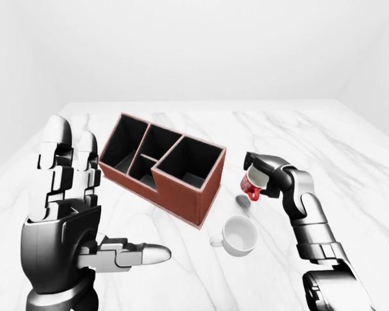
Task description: Pick up the red mug and place it to the right of the caddy.
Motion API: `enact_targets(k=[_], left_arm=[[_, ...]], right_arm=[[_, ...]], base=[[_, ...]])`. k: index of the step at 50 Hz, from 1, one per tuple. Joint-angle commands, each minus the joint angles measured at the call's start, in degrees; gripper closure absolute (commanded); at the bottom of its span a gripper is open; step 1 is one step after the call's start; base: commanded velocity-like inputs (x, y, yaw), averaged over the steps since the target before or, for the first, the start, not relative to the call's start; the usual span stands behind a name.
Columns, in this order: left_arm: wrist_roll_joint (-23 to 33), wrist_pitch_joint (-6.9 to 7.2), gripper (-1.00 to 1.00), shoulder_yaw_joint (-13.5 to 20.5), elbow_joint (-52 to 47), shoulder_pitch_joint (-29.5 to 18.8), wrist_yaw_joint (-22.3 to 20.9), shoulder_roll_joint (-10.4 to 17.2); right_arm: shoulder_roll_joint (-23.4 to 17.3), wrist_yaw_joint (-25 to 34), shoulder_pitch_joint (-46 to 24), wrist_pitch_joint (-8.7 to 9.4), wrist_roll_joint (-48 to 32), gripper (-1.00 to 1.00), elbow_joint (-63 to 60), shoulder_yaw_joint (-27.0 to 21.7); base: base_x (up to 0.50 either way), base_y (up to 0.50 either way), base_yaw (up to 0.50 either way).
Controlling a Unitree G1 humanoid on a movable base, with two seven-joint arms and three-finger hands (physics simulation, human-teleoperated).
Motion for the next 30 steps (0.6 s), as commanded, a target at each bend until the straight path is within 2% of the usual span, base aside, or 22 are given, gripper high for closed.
enact_targets(k=[1,12,19,24,30], left_arm=[[-0.31,0.0,-1.0,0.01,0.0,0.32,0.11,0.2],[-0.73,0.0,-1.0,-0.6,0.0,0.4,1.0,1.01],[-1.2,0.0,-1.0,-0.44,0.0,0.7,1.16,1.27],[-1.7,0.0,-1.0,-0.47,0.0,0.76,1.58,1.73],[-2.09,0.0,-1.0,-0.28,0.0,0.71,1.88,1.99]], right_arm=[[0.9,-0.01,-1.07,0.0,1.07,1.0,3.6,1.04],[2.18,-0.01,-2.24,0.0,1.38,1.0,4.49,1.97],[2.81,-0.01,-3.43,0.0,2.52,1.0,8.9,2.49],[1.78,-0.01,-7.05,0.0,4.34,1.0,15.98,2.07],[1.48,-0.01,-7.57,0.0,5.35,1.0,18.58,2.7]], base=[[0.0,0.0,0.0],[0.0,0.0,0.0],[0.0,0.0,0.0],[0.0,0.0,0.0],[0.0,0.0,0.0]])
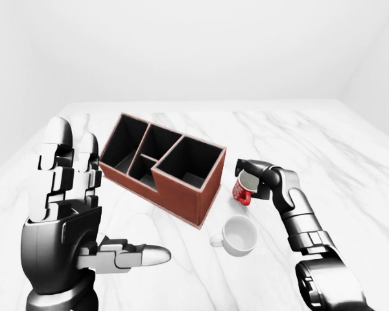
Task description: Pick up the red mug and place it to the right of the caddy.
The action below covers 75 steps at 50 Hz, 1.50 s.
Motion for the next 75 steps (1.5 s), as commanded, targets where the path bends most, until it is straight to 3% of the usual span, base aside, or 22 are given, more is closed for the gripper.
enact_targets(k=[1,13,31,75], left_arm=[[-0.65,0.0,-1.0,0.01,0.0,-0.01,0.67,0.64],[-0.66,0.0,-1.0,0.37,0.0,-0.1,0.42,0.36],[-1.42,0.0,-1.0,0.11,0.0,0.53,1.05,1.2],[-3.85,0.0,-1.0,-0.01,0.0,1.22,3.29,3.68]], right_arm=[[-0.48,-0.01,-2.84,0.0,2.79,1.0,6.56,0.44],[-0.36,-0.01,-3.3,0.0,4.61,1.0,10.06,0.76],[-0.27,-6.77,-6.61,0.0,7.68,1.0,19.44,1.26],[0.63,-19.53,-12.02,0.0,9.61,1.0,29.61,2.65]], base=[[0.0,0.0,0.0],[0.0,0.0,0.0],[0.0,0.0,0.0],[0.0,0.0,0.0]])
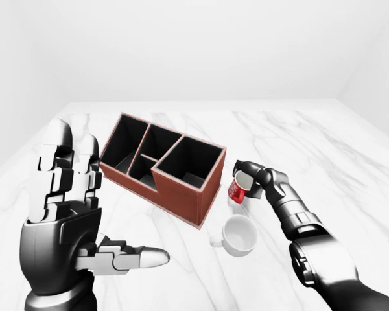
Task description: Pick up the red mug and place it to the right of the caddy.
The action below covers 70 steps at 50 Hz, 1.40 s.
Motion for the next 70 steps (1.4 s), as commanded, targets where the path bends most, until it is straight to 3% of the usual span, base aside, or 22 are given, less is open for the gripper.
enact_targets(k=[1,19,32,50,51,53,54,55,56,70], left_arm=[[-0.62,0.0,-1.0,0.37,0.0,0.13,0.24,0.29],[-1.14,0.0,-1.0,-0.44,0.0,0.29,1.51,1.45],[-1.08,0.0,-1.0,-0.66,0.0,0.74,1.47,1.47],[-3.32,0.0,-1.0,-0.45,0.0,1.2,3.42,3.67],[-3.35,0.0,-1.0,-0.54,0.0,1.12,3.55,3.74],[-3.17,0.0,-1.0,-0.79,0.0,1.24,3.62,3.78],[-3.14,0.0,-1.0,-0.78,0.0,1.24,3.6,3.78],[-3.16,0.0,-1.0,-0.74,0.0,1.29,3.61,3.78],[-3.31,0.0,-1.0,-0.54,0.0,1.36,3.56,3.72],[-3.99,0.0,-1.0,-0.67,0.0,1.3,4.47,4.54]], right_arm=[[0.4,-4.44,-0.94,0.0,1.15,1.0,2.03,0.32],[1.09,-11.14,-2.0,0.0,0.34,1.0,8.61,1.19],[1.84,-13.17,-1.92,0.0,1.13,1.0,11.13,1.38],[2.01,-14.2,-1.98,0.0,1.61,1.0,12.58,1.54],[1.89,-14.1,-1.96,0.0,1.62,0.02,12.51,1.55],[1.74,-14.08,-1.98,0.0,1.58,-0.02,12.57,1.58],[1.63,-13.98,-1.99,0.0,1.53,-0.13,12.44,1.6],[1.58,-14.04,-2.08,0.0,1.62,-0.42,12.41,1.48],[1.4,-13.8,-1.94,0.0,1.58,-1.0,12.24,1.5],[0.0,-12.53,-0.98,0.0,1.2,-1.0,10.27,1.2]], base=[[0.0,0.0,0.0],[0.0,0.0,0.0],[0.0,0.0,0.0],[0.0,0.0,0.0],[0.0,0.0,0.0],[0.0,0.0,0.0],[0.0,0.0,0.0],[0.0,0.0,0.0],[0.0,0.0,0.0],[0.0,0.0,0.0]])
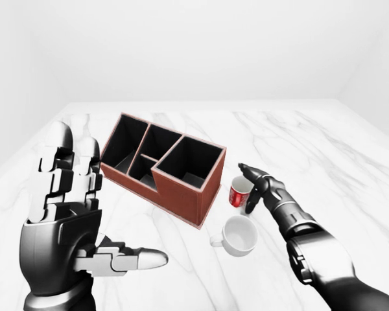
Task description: Pick up the red mug and place it to the right of the caddy.
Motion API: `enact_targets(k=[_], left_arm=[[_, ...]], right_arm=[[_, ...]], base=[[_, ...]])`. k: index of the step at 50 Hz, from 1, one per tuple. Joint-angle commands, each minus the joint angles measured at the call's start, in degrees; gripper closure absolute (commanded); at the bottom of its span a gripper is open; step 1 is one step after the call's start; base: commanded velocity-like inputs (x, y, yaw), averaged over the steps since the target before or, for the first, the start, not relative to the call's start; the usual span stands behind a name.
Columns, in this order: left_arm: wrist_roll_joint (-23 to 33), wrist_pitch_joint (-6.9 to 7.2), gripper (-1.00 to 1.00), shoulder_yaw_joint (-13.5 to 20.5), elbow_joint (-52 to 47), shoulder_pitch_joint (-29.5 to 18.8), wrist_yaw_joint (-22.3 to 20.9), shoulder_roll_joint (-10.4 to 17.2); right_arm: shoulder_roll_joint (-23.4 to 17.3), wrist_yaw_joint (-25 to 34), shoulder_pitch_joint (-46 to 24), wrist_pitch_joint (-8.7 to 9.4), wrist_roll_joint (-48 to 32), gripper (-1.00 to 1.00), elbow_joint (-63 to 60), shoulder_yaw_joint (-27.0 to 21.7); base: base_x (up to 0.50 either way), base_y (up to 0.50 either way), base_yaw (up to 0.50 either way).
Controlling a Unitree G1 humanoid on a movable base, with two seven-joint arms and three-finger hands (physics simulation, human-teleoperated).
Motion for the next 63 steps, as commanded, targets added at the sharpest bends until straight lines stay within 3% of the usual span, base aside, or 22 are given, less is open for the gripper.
enact_targets(k=[1,22,32,38,46,53,63], left_arm=[[0.01,0.0,-1.0,-0.35,0.0,0.0,0.3,0.24],[1.41,0.0,-1.0,-1.16,0.0,0.14,-0.68,-0.76],[0.92,0.0,-1.0,-1.84,0.0,1.11,0.49,0.45],[0.23,0.0,-1.0,-2.51,0.0,1.46,1.69,1.88],[-0.11,0.0,-1.0,-3.13,0.0,2.07,2.7,3.15],[-1.45,0.0,-1.0,-3.71,0.01,2.65,4.9,5.5],[-2.69,0.0,-1.0,-5.08,0.01,3.79,7.36,8.56]], right_arm=[[-1.24,0.33,0.78,0.0,-0.01,-1.0,-1.87,-0.25],[-9.12,10.28,-1.76,0.0,-1.84,-1.0,-12.66,-3.94],[-14.76,21.77,-1.36,0.0,-1.89,-1.0,-27.55,-8.88],[-17.84,27.7,3.31,0.0,-0.59,-1.0,-38.03,-11.71],[-20.4,27.7,6.53,0.0,2.89,-1.0,-54.24,-16.41],[-18.33,27.7,13.89,0.0,5.72,-1.0,-76.75,-18.97],[-11.14,27.7,27.97,0.0,12.32,-1.0,-106.99,-23.77]], base=[[0.0,0.0,0.0],[0.0,0.0,0.0],[0.0,0.0,0.0],[0.0,0.0,0.0],[0.0,0.0,0.0],[0.0,0.0,0.0],[0.0,0.0,0.0]])
